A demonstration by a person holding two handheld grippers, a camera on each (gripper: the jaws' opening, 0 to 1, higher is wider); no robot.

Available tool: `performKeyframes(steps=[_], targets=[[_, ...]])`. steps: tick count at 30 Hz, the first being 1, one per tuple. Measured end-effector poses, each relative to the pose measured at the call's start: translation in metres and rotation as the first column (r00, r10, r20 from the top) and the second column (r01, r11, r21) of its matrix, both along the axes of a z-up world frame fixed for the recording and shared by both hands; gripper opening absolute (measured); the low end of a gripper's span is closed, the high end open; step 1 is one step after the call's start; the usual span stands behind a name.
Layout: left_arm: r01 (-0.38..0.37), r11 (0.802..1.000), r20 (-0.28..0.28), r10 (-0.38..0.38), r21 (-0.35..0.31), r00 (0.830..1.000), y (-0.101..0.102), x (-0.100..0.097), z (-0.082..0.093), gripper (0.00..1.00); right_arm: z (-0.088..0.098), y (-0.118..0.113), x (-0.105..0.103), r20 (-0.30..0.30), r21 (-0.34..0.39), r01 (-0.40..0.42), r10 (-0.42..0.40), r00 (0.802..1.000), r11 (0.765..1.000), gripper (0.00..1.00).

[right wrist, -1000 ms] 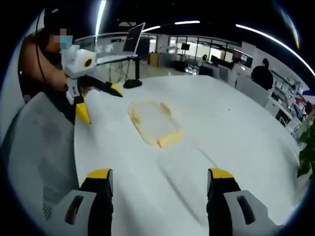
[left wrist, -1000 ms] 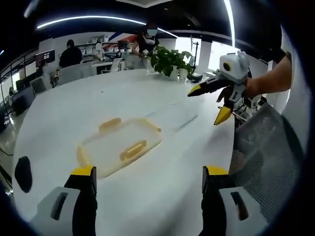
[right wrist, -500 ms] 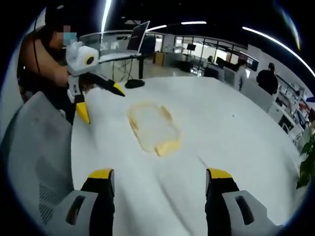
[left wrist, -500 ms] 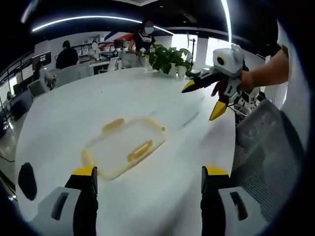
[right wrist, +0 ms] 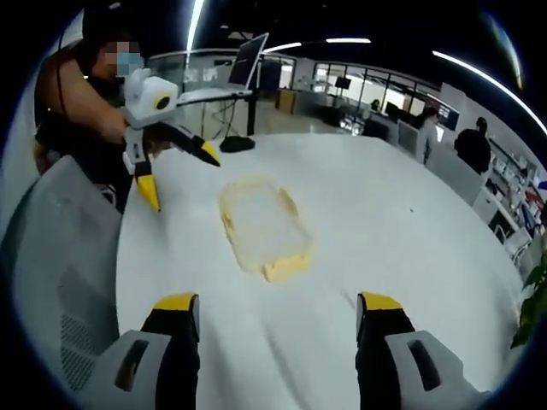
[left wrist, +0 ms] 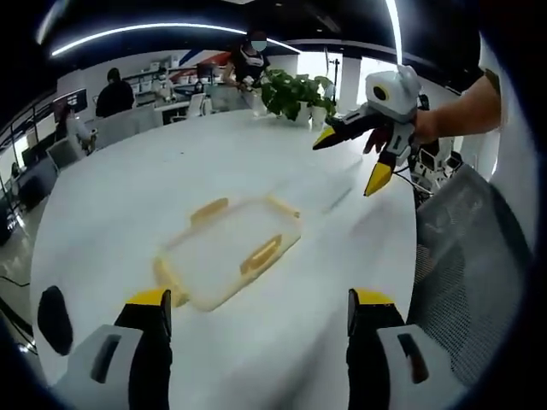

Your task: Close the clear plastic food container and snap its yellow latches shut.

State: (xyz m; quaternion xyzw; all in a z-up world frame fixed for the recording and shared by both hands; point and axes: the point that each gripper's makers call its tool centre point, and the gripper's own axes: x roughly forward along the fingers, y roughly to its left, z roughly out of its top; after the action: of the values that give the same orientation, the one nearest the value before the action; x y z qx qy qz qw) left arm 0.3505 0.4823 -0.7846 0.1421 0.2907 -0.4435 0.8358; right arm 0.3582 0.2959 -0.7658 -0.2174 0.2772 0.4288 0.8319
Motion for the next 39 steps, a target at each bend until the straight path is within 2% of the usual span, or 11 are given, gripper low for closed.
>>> performKeyframes(steps=[12, 22, 39], targets=[[0.046, 0.998, 0.001, -0.046, 0.034, 0.999, 0.0, 0.008, -0.003, 0.83, -0.006, 0.007, 0.006, -0.013, -0.023, -0.05, 0.049, 0.999, 0.998, 0.74], [0.074, 0.994, 0.01, -0.075, 0.076, 0.997, 0.005, 0.023, -0.004, 0.81, -0.007, 0.013, 0.015, -0.014, -0.041, -0.084, 0.083, 0.996, 0.996, 0.72], [0.158, 0.973, 0.028, -0.165, 0.167, 0.986, 0.011, 0.036, -0.011, 0.79, -0.016, 0.024, 0.025, -0.028, -0.084, -0.158, 0.156, 0.987, 0.984, 0.69]])
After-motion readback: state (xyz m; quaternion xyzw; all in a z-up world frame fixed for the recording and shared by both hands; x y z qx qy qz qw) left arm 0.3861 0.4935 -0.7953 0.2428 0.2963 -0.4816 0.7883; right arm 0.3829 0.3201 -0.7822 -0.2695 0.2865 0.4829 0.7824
